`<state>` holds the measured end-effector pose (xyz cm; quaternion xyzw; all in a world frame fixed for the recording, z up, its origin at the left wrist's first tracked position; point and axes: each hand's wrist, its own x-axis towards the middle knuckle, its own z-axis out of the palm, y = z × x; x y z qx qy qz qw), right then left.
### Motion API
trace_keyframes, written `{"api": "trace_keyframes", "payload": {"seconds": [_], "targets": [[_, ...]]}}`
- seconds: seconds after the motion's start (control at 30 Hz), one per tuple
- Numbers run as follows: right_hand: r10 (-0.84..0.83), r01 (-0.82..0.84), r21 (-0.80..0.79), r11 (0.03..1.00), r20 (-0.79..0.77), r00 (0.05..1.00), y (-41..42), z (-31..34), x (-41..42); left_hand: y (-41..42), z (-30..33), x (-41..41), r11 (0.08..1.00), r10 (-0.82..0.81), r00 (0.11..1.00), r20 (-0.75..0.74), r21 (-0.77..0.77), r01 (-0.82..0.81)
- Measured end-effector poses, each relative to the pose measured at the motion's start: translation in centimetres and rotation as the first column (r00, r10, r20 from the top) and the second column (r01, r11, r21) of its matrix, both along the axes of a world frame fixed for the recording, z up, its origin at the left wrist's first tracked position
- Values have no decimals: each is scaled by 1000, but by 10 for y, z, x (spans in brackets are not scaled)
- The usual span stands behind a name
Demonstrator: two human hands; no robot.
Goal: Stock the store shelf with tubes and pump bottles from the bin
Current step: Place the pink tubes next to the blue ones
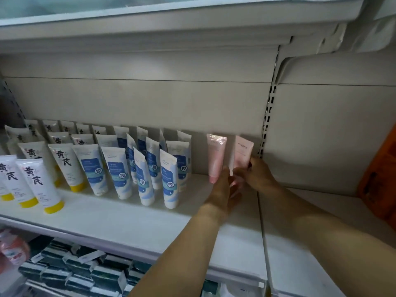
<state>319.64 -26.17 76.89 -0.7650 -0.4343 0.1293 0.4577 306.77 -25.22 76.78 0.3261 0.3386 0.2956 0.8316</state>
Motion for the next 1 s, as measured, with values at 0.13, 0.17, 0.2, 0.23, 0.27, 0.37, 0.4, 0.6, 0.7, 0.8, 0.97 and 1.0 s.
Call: {"api": "trace_keyframes", "payload": {"seconds": [0.13,0.17,0.2,0.23,0.27,0.37,0.4,0.6,0.7,0.8,0.97,1.0], "targets": [[21,-21,-3,1000,-19,1000,2,0,4,1,6,2,999,14,1000,-13,-31,-15],[25,-25,3,1000,-20,999,3,0,5,1,6,2,1000,13,1000,-26,-26,-13],[23,-23,4,1000,-17,1000,2,-1,5,2,5,1,1000,12,999,-38,-14,-13],[23,-23,8,1000,-9,1000,2,-2,5,2,5,0,1000,10,999,-53,-2,-10],[21,-21,4,1000,-2,1000,1,-2,6,2,4,-1,1000,5,998,-64,10,-5],[18,-18,-27,999,-4,1000,-2,-7,9,-3,4,-5,998,-26,992,-126,58,33],[11,-11,-43,999,5,1000,-4,-8,10,-4,4,-6,997,-29,990,-141,63,38],[-29,38,-89,995,108,994,-21,-15,6,-12,5,-19,998,-18,993,-121,57,25],[-33,43,-71,997,128,991,-35,-19,-1,-20,6,-34,999,10,998,-58,31,-8],[3,-1,-42,999,49,999,-50,-20,-17,-32,14,-47,999,37,999,-11,27,-36],[54,-52,20,998,-117,992,-68,-9,-57,-49,20,-76,991,78,997,-6,112,-77],[63,-59,29,998,-140,988,-70,-7,-65,-52,21,-83,989,88,996,7,118,-88]]}}
